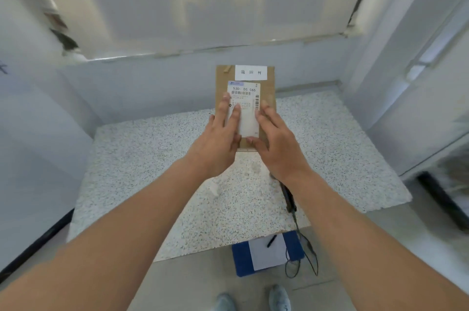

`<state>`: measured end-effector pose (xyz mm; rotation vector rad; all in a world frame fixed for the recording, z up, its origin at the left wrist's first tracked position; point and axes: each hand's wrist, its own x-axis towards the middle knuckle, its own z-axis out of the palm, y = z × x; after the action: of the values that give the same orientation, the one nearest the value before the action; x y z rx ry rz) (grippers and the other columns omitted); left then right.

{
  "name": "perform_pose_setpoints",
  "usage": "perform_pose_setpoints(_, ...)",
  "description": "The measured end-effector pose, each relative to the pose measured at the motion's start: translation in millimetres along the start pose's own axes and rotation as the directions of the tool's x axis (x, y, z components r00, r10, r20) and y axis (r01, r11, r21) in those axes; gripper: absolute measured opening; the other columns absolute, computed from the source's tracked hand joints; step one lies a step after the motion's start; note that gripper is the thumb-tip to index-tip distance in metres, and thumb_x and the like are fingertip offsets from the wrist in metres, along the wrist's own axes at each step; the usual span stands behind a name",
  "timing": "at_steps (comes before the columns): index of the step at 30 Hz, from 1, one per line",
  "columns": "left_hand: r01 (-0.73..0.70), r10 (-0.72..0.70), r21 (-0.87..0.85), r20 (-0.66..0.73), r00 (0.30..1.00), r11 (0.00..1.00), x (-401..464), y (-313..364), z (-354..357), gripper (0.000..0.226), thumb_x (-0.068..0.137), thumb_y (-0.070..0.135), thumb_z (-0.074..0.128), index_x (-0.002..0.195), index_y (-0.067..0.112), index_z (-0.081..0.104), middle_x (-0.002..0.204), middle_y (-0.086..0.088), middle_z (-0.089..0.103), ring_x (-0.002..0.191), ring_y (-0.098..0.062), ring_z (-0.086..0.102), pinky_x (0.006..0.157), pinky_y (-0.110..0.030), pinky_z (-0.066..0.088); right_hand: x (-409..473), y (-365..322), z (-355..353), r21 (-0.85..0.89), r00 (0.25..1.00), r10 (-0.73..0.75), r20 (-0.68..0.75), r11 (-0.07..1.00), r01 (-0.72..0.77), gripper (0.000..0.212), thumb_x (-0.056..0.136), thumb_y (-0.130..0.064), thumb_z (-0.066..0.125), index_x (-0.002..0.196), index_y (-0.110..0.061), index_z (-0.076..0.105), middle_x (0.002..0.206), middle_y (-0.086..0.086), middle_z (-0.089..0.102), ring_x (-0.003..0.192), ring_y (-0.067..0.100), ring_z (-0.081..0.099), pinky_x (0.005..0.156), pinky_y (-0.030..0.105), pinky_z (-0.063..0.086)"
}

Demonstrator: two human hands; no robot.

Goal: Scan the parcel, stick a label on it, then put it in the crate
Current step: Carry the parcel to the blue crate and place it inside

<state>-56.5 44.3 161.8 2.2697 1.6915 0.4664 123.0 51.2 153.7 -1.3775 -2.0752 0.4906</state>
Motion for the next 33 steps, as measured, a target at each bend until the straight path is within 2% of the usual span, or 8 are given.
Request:
perform_pose_setpoints(4,-0.056,0.062,0.057,-0.111,0.992,0.997,-1,24,-45,0.069,0.107,0.028,0.039,0.162,0.009,0.002,0.169,-0.009,-0.024,0.155,-0.039,0.014,0.119,-0.053,0.033,10,-26,-42,-0.003,0.994,-0.091,-0.058,0.996,0.091,0.067,0.098,-0.027,0.07,0.154,-0.003,0.041,0.168,0.007,0.027,0.154,0.02,0.029,0.122,0.033,0.027)
perform_pose_setpoints(8,-0.072,0.09,0.094,-0.207,0.974,0.993,-9,55,-85,0.07,0.107,0.028,0.041,0.161,0.005,0.004,0.17,-0.011,-0.019,0.157,-0.036,0.006,0.123,-0.053,0.025,16,-50,-85,0.021,0.98,-0.172,-0.104,0.984,0.175,0.068,0.099,-0.032,0.068,0.156,-0.005,0.04,0.169,0.005,0.026,0.154,0.019,0.027,0.123,0.034,0.027)
perform_pose_setpoints(14,-0.005,0.066,0.171,-0.351,0.934,0.985,-36,118,-134,0.075,0.102,0.038,0.041,0.161,0.003,0.009,0.171,-0.012,-0.013,0.157,-0.037,0.008,0.124,-0.048,0.023,11,-80,-153,0.042,0.93,-0.34,-0.14,0.936,0.349,0.069,0.097,-0.029,0.07,0.155,-0.004,0.04,0.168,0.008,0.029,0.155,0.022,0.028,0.123,0.047,0.031)
perform_pose_setpoints(18,0.031,0.062,0.205,-0.432,0.9,0.978,-60,158,-157,0.074,0.103,0.028,0.05,0.16,0.0,0.013,0.171,-0.015,-0.009,0.156,-0.038,0.01,0.123,-0.049,0.027,0,-96,-190,0.042,0.884,-0.432,-0.179,0.894,0.446,0.069,0.096,-0.029,0.071,0.155,-0.005,0.043,0.166,0.008,0.032,0.152,0.022,0.032,0.122,0.039,0.032)
perform_pose_setpoints(21,0.066,0.064,0.247,-0.485,0.872,0.967,-87,191,-177,0.073,0.101,0.022,0.053,0.159,-0.002,0.014,0.17,-0.018,-0.006,0.156,-0.039,0.01,0.122,-0.05,0.028,-12,-112,-215,0.078,0.839,-0.506,-0.201,0.845,0.528,0.07,0.096,-0.026,0.073,0.154,-0.004,0.043,0.166,0.01,0.034,0.153,0.023,0.032,0.122,0.041,0.033)
perform_pose_setpoints(28,0.21,0.004,0.291,-0.594,0.805,0.933,-159,233,-212,0.073,0.099,0.029,0.049,0.159,0.002,0.016,0.171,-0.012,-0.007,0.155,-0.041,0.016,0.116,-0.059,0.037,-45,-165,-240,0.084,0.746,-0.623,-0.233,0.752,0.654,0.077,0.097,-0.032,0.072,0.159,-0.005,0.035,0.169,0.007,0.026,0.155,0.018,0.024,0.121,0.026,0.023)
perform_pose_setpoints(31,0.264,-0.023,0.293,-0.629,0.777,0.919,-192,243,-223,0.073,0.099,0.032,0.045,0.159,0.001,0.016,0.171,-0.012,-0.008,0.156,-0.038,0.012,0.117,-0.057,0.037,-60,-190,-242,0.114,0.713,-0.665,-0.224,0.708,0.697,0.078,0.097,-0.032,0.071,0.159,-0.004,0.033,0.17,0.007,0.023,0.156,0.018,0.023,0.121,0.026,0.023)
perform_pose_setpoints(33,0.307,-0.044,0.294,-0.653,0.756,0.905,-215,247,-230,0.071,0.099,0.033,0.044,0.159,0.003,0.018,0.171,-0.011,-0.006,0.155,-0.038,0.016,0.117,-0.056,0.037,-71,-208,-241,0.137,0.694,-0.686,-0.217,0.683,0.718,0.077,0.097,-0.032,0.071,0.158,-0.002,0.035,0.169,0.009,0.025,0.155,0.02,0.026,0.12,0.027,0.025)
